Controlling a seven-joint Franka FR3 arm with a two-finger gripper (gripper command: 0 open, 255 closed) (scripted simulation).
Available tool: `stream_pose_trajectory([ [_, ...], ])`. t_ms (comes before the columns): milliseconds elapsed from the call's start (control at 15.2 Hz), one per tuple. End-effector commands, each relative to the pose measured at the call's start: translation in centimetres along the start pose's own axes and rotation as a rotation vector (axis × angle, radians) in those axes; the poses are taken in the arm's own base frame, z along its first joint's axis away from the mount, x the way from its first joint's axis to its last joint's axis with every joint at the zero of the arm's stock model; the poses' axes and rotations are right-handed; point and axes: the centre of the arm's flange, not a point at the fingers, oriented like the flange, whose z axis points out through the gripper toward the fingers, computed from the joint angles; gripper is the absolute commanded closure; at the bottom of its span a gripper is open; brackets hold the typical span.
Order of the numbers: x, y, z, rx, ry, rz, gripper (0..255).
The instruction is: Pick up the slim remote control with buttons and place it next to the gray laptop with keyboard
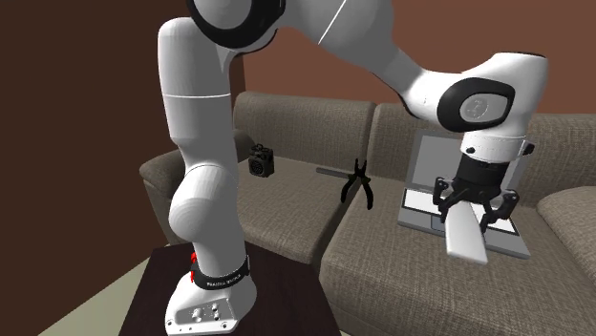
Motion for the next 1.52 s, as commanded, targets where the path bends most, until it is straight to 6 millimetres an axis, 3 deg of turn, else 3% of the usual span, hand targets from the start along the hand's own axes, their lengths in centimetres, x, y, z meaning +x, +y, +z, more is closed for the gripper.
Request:
stream_pose_trajectory([
  [0,0.0,-0.1,1.0,-0.001,0.0,0.0,255],
  [1452,0.0,-0.2,12.6,-0.001,0.0,0.0,255],
])
